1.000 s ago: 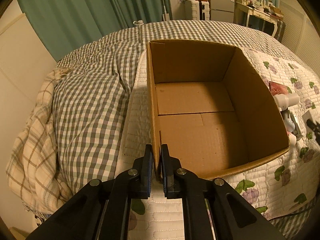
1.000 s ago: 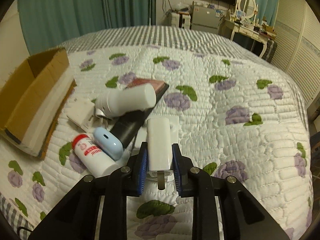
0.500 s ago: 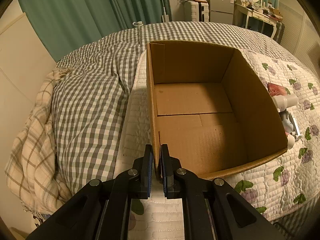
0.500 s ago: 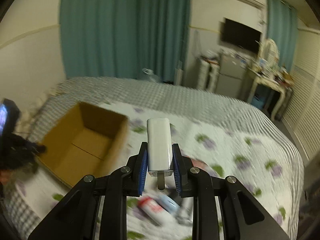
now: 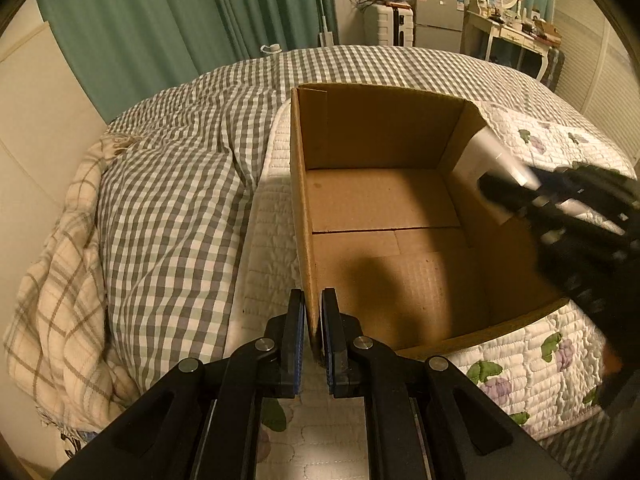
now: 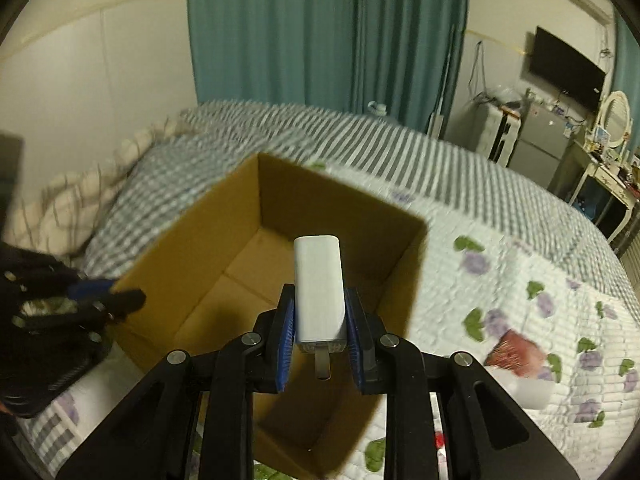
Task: Organize rigid objects
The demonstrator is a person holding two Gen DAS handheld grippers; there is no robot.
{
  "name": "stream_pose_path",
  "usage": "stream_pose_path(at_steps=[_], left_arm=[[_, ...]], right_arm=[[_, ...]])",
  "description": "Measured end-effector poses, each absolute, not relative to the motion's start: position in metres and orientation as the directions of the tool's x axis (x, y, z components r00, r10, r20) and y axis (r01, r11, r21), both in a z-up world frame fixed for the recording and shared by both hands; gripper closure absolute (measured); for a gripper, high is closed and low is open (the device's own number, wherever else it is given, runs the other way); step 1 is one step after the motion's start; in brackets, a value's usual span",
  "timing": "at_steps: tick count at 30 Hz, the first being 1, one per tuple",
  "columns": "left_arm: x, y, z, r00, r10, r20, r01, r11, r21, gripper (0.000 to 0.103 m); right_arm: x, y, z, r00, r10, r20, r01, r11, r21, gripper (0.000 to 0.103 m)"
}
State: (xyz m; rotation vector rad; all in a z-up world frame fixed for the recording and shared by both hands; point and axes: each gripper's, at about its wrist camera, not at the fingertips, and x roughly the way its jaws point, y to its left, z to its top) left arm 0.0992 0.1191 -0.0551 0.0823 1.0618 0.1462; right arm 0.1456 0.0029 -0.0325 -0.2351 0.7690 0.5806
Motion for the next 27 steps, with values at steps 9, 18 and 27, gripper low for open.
stream_pose_path(at_steps=[9,18,27], left_arm=[[0.099,0.121,-0.056,0.48,0.153,-0.864,-0.079,0.988,0.131,0.095],[0.1,0.12,-0.056,0.481,0.15,-0.864,-0.08,0.989,0.127,0.095],[0.1,0.12,-0.056,0.48,0.158,-0.863,-0.085,0.987,0.133,0.095]], right_arm=[[0.152,0.012,-0.058,0.544,0.375,-0.751,-0.572,0.82,-0.004,0.08],[0.131,-0.018,-0.011,0.619,0.427,-0.66,-0.57,0.822,-0.003,0.035],[0.129,-0.135,0.028,0.757,0.285,-0.588,-0.381,0.923,-0.043,0.025]])
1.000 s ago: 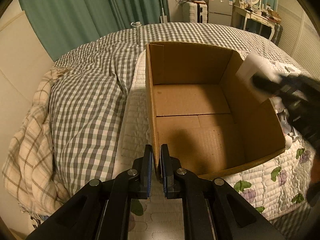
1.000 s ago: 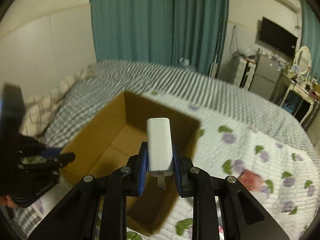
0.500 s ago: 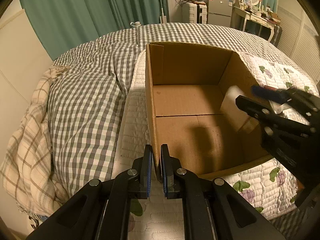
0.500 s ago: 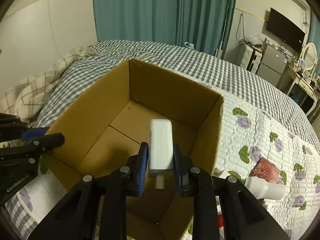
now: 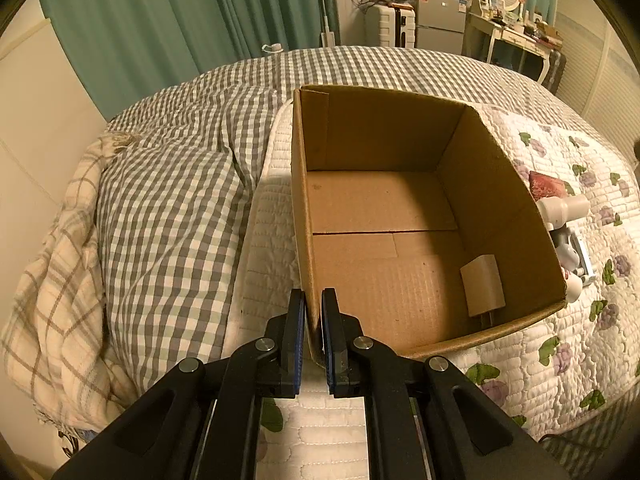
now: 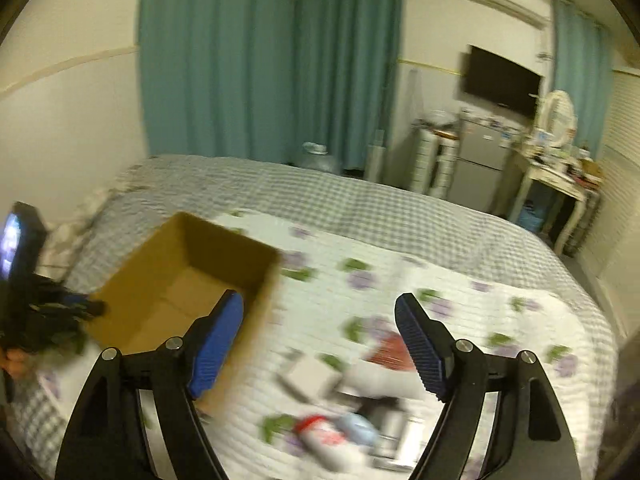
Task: Organize rigid objects
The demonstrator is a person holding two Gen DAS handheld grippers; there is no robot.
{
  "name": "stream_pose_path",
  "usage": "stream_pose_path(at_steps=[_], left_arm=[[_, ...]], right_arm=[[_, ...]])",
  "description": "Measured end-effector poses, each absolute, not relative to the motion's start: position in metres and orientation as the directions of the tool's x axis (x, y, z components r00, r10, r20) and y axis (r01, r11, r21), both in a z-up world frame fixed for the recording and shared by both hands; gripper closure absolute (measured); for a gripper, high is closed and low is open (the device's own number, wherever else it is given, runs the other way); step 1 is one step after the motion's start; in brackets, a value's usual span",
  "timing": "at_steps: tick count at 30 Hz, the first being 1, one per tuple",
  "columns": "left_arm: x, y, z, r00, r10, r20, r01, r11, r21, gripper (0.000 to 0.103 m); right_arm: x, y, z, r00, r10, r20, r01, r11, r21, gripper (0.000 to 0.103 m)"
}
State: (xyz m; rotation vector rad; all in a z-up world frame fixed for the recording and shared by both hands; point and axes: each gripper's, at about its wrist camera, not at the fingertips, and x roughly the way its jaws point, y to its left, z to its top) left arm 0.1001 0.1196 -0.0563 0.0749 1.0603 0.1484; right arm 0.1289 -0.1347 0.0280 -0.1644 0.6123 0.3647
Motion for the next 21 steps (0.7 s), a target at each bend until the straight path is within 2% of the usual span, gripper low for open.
stream_pose_path(at_steps=[4,9,15,21], left_arm=[[0.1,0.121,-0.057,0.478,0.163,-0.863,-0.091,0.986,0.136,0.095],[0.101,0.12,-0.057,0.476,0.175,-0.862,-0.096,0.984,0.147,0.095],[0.101,0.118,-0.058,0.474,0.184,-0.861,-0.101,0.983,0.155,0.095],[0.1,0.118,-0.057,0.475,0.182,-0.861,-0.103,0.983,0.151,0.095]], right_arm=[[0.135,-0.182,0.003,0.749,0.174,-0.64,-0.284,0.956,-0.072,0.025],[0.143,-0.222,-0.054,0.664,0.074,-0.744,-0.201,0.976,-0.082,0.025],[0.149,-0.242,-0.113,0.551,0.068,-0.832,-0.177,0.984,-0.036,0.025],[0.162,-0.231,-0.143,0.475,0.059,-0.878,-0.196,0.98,-0.04,0.025]])
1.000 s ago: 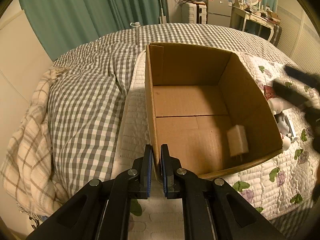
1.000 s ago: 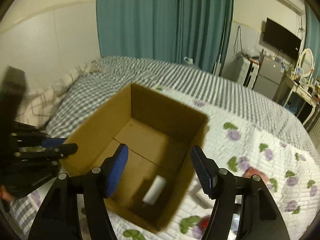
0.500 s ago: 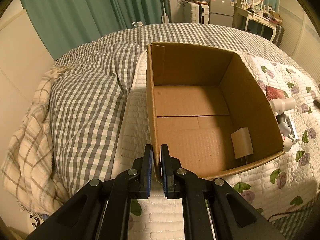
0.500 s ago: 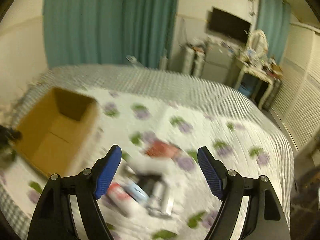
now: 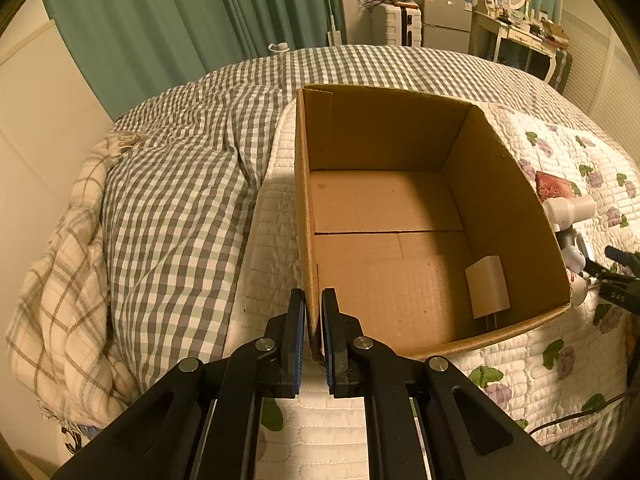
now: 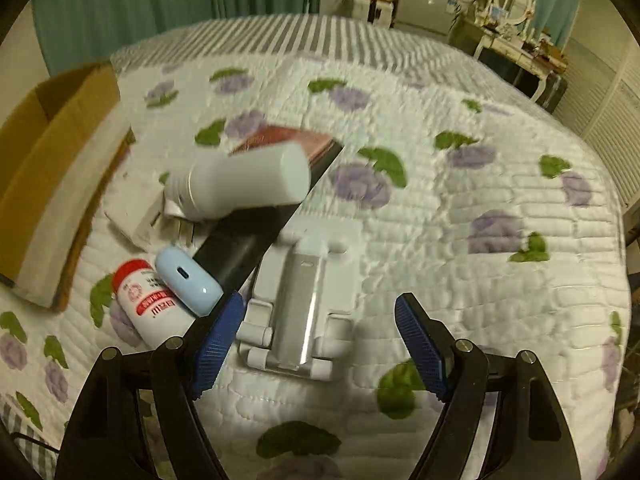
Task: Organize rigid objects
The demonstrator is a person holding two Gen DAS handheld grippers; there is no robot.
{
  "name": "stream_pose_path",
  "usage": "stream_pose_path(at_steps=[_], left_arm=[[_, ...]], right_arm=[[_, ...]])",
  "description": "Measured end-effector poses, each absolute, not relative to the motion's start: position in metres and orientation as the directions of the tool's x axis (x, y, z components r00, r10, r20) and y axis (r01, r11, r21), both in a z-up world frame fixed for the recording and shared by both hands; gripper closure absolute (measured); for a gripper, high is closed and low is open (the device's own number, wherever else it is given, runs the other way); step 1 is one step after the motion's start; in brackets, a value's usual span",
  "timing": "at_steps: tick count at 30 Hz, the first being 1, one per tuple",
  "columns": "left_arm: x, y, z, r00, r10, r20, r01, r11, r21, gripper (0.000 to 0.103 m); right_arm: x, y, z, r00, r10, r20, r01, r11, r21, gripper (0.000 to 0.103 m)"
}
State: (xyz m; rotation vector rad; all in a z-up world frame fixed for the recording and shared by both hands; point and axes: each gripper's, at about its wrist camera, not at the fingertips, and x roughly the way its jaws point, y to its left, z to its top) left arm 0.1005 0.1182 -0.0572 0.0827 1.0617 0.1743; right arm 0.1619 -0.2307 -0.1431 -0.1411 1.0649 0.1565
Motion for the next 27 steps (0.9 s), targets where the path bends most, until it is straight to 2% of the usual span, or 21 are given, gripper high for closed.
stream_pose_path(at_steps=[7,12,27], left_arm=[[0.1,0.119,-0.058,0.476,0.184,-0.86,-0.1,0.983,0.154,0.095],[0.1,0.118,-0.057,0.476,0.184,-0.86,-0.102,0.983,0.154,0.095],[0.1,0.119,-0.057,0.475,0.189,-0.859,-0.098,0.982,0.161,0.095]], right_arm=[[0.177,-0.221,-0.167,0.405,0.072,-0.912,-0.208,0.978,-0.015,0.026],[0.184,-0.225,-0.175,0.376,0.093,-0.922,-0.186,0.982,0.023,0.034],[0.164,-0.229,-0.155,0.45,0.078,-0.89,-0.146,0.989,0.013,0.036]])
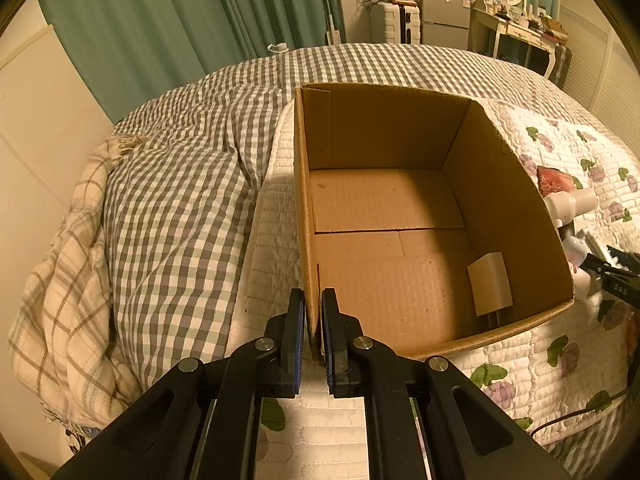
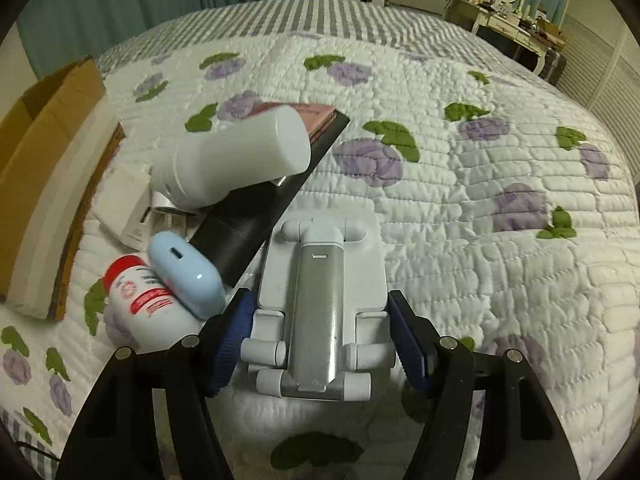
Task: Organize rigid objects
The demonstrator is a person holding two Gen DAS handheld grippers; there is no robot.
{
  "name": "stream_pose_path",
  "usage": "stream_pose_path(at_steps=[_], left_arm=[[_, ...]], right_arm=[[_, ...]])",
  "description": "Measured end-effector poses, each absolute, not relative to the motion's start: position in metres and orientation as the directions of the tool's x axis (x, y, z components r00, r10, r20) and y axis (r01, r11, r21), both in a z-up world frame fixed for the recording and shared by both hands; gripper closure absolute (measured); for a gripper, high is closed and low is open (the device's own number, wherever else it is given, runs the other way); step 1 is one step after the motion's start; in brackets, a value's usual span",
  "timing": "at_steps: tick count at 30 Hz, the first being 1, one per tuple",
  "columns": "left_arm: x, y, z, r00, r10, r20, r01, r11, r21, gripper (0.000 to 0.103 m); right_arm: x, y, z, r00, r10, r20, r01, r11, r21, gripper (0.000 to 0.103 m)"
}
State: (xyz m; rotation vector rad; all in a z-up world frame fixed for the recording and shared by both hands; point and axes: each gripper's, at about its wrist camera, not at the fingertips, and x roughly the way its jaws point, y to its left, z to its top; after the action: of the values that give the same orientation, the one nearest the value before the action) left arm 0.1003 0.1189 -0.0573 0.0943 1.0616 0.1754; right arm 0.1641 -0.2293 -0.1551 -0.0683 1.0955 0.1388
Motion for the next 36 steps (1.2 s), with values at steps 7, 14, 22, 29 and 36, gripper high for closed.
stream_pose_path(at_steps=[7,14,22,29,36], left_arm=[[0.101,0.119,-0.057,0.475,0.189,-0.859,-0.097,0.982,0.163,0.095],[0.101,0.119,-0.057,0.475,0.189,-0.859,-0.098,0.982,0.162,0.095],[0.102,0.119,-0.057,0.475,0.185,-0.86,-0.097,0.983,0.157,0.095],[0.101,0.117,-0.058,0.476,0.183,-0.86,-0.094,0.983,0.157,0.095],[0.101,0.118,-0.058,0.477,0.184,-0.859,-0.096,0.983,0.157,0.095]], right_arm=[[0.151,-0.231,-0.134,0.481,0.1,-0.871,-0.16,0.987,0.025,0.037],[0.141,-0.231,-0.116,0.506,0.088,-0.858,-0.188,0.982,-0.011,0.037],[0.14,-0.222,-0.073,0.575,0.098,-0.812,-0.221,0.974,-0.039,0.037],[0.142,-0.171,-0.006,0.668,0.2,-0.717,-0.33,0.943,-0.045,0.037],[0.143,-0.092,0.03,0.673,0.356,-0.649,-0.484,0.875,-0.022,0.037]])
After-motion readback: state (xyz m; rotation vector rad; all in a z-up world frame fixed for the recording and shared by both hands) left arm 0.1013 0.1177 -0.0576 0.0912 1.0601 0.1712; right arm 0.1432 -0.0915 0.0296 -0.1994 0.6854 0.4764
